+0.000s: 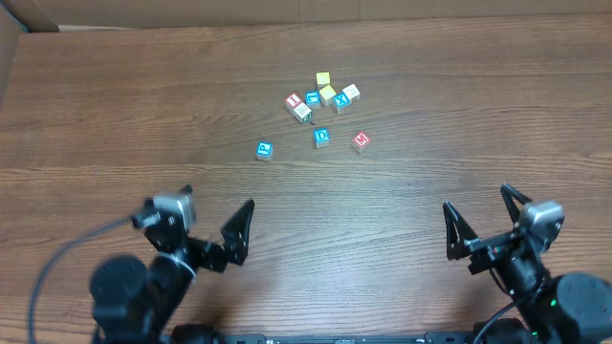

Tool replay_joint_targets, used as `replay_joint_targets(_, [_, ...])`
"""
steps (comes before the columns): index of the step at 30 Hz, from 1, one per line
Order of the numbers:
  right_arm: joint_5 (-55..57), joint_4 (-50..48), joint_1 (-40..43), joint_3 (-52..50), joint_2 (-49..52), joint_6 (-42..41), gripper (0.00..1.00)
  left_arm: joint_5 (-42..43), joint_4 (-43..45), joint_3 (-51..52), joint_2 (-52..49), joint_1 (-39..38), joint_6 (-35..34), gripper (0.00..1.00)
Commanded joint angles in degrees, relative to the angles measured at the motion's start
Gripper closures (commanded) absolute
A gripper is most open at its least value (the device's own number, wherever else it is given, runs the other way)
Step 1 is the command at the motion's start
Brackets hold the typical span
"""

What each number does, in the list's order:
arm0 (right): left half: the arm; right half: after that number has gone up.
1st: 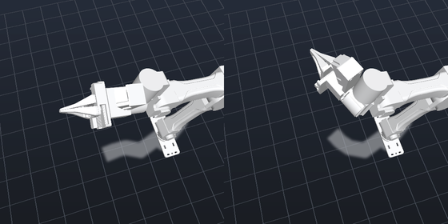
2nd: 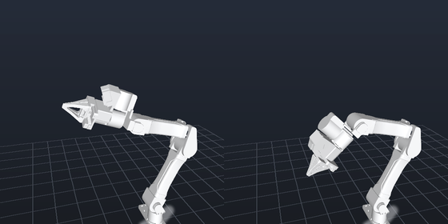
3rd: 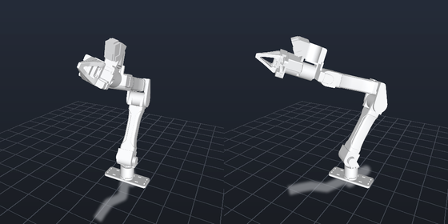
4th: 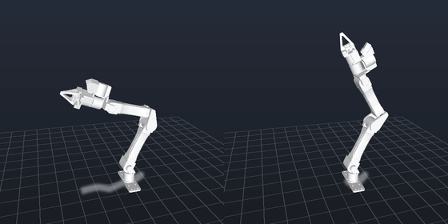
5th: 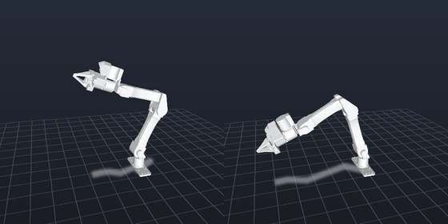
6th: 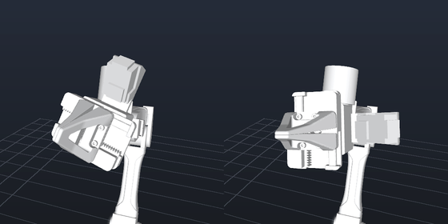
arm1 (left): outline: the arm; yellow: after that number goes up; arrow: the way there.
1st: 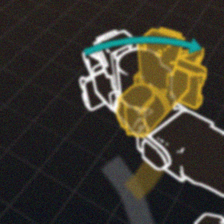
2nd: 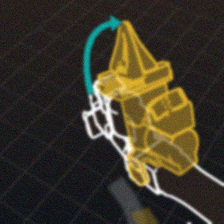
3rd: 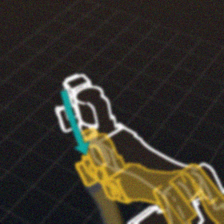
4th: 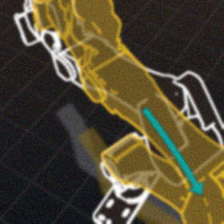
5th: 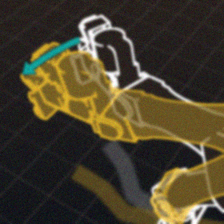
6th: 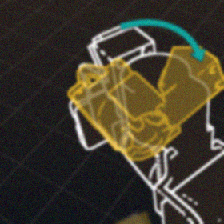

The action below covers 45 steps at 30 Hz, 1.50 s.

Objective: Flip 4 blocks
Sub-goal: 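Raise both arms and move the right gripper over the red M block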

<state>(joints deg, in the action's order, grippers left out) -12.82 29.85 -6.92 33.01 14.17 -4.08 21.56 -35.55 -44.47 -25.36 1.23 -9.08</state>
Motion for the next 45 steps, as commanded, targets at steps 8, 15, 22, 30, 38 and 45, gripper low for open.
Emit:
replay_joint_targets(8, [-2.1,28.3,-0.4,39.5,34.0,-0.4,0.0,0.9,-23.9,-37.9,-31.3,0.2,9.3,0.0])
replay_joint_targets(15, [-3.4,50.1,-0.4,69.5,59.0,-0.5,0.0,1.0,-37.6,-59.5,-48.6,0.2,11.0,0.0])
replay_joint_targets(22, [-8.2,51.0,-0.4,80.5,72.0,-0.5,0.0,3.3,-41.6,-65.9,-57.9,0.2,10.0,0.0])
replay_joint_targets(30, [-10.1,50.5,-0.7,79.8,77.0,-2.2,0.73,-4.9,-43.8,-65.9,-62.0,0.3,6.8,0.96])
replay_joint_targets(38, [-5.3,50.1,-5.0,77.0,82.0,-2.4,0.55,-16.0,-44.9,-64.5,-62.3,0.3,-3.8,0.47])
replay_joint_targets(45, [3.2,47.1,-12.4,76.9,90.5,-2.3,0.23,-17.4,-44.8,-61.6,-63.4,0.3,-3.8,0.0])
